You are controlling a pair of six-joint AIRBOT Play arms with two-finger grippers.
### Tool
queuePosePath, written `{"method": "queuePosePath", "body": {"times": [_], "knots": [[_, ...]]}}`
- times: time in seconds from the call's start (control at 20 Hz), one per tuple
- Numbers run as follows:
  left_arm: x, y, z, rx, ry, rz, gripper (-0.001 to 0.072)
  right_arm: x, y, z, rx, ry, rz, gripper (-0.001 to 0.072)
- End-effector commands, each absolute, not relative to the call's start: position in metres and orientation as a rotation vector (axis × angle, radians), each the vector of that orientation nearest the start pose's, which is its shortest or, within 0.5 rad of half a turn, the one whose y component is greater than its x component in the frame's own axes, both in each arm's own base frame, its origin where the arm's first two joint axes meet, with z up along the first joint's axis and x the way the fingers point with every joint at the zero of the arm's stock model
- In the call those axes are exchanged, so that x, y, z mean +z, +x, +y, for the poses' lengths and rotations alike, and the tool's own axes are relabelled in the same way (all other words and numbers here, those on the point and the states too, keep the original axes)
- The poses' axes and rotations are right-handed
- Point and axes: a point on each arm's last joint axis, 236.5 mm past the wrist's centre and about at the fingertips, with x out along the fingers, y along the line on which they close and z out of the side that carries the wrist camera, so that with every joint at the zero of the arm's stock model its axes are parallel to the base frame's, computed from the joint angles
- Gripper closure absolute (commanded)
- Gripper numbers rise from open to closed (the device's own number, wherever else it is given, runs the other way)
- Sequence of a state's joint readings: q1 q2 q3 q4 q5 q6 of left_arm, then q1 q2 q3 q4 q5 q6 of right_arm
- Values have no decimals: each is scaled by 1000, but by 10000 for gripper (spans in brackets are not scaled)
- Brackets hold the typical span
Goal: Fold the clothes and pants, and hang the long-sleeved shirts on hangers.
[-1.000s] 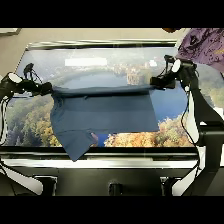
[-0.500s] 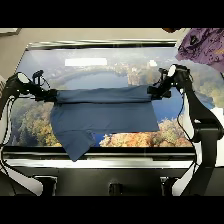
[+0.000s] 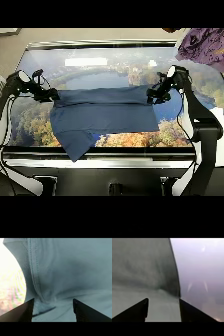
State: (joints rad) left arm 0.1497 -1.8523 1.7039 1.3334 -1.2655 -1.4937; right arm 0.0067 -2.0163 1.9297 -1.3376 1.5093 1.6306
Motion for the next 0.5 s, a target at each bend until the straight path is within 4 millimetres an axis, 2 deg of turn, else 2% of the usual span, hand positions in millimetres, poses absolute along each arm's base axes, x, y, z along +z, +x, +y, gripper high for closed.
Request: {"method": "queuePosePath", "body": {"times": [0.0,0.1,0.2,0.3,0.45], "knots": [[-18,494,42,-31,-245,1339,154,-34,479,46,150,220,1547,257],[10,479,65,17,-246,1323,154,1,482,20,142,254,1466,257],[23,453,82,46,-334,1314,155,22,469,-1,189,367,1442,258],[14,407,83,50,-468,1350,155,24,444,-12,255,518,1444,259],[-18,329,56,34,-664,1406,157,4,404,-13,266,682,1471,259]]}}
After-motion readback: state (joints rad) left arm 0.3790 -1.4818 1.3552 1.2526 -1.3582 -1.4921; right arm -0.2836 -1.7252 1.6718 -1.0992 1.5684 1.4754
